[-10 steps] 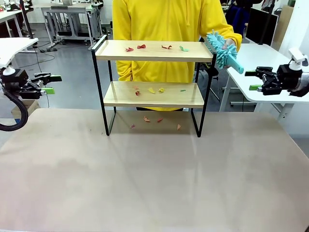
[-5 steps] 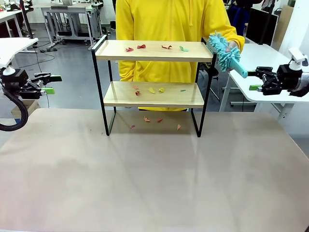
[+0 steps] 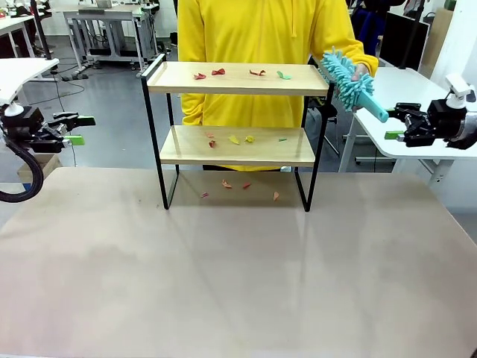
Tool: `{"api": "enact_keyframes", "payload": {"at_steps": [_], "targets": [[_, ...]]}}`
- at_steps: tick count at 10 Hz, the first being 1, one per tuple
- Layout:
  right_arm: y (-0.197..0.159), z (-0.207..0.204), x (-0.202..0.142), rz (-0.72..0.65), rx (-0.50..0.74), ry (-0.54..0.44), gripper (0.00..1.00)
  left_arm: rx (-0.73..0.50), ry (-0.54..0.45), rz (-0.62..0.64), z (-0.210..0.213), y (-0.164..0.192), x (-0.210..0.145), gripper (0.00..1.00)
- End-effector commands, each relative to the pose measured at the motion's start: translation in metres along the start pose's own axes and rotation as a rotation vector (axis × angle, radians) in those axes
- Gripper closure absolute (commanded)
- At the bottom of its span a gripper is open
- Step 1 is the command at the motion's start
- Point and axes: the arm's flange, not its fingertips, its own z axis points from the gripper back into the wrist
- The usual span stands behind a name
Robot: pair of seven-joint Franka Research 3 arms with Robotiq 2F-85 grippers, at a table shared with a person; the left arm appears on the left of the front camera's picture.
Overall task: Clean the shelf.
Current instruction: Pick up the Duster handed by the human.
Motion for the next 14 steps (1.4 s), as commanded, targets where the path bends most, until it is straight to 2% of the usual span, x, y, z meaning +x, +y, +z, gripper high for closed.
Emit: {"api": "enact_keyframes", "payload": {"at_steps": [1, 2, 4, 5, 8, 10, 12, 14], "targets": [[0.0, 0.0, 0.002, 0.005, -0.002, -0.001, 0.0, 0.0, 0.003, -0.006, 0.0, 0.0, 0.003, 0.0], [0.0, 0.0, 0.0, 0.0, 0.0, 0.0, 0.0, 0.0, 0.003, -0.006, 0.0, 0.0, 0.003, 0.0], [0.001, 0.027, 0.055, -0.064, 0.034, 0.126, 0.0, 0.0, 0.003, -0.006, 0.0, 0.0, 0.003, 0.0], [0.002, 0.04, 0.091, -0.102, 0.013, 0.225, 0.0, 0.0, 0.003, -0.006, 0.0, 0.0, 0.003, 0.0], [0.013, 0.047, 0.184, -0.222, -0.196, 0.536, 0.0, 0.0, 0.003, -0.006, 0.0, 0.0, 0.003, 0.0], [0.039, 0.019, 0.242, -0.376, -0.337, 0.693, 0.0, 0.0, 0.003, -0.006, 0.0, 0.0, 0.003, 0.0], [0.047, -0.013, 0.278, -0.51, -0.477, 0.693, 0.0, 0.0, 0.003, -0.006, 0.0, 0.0, 0.003, 0.0], [0.06, -0.044, 0.28, -0.577, -0.545, 0.742, 0.0, 0.0, 0.003, -0.006, 0.0, 0.0, 0.003, 0.0]]}}
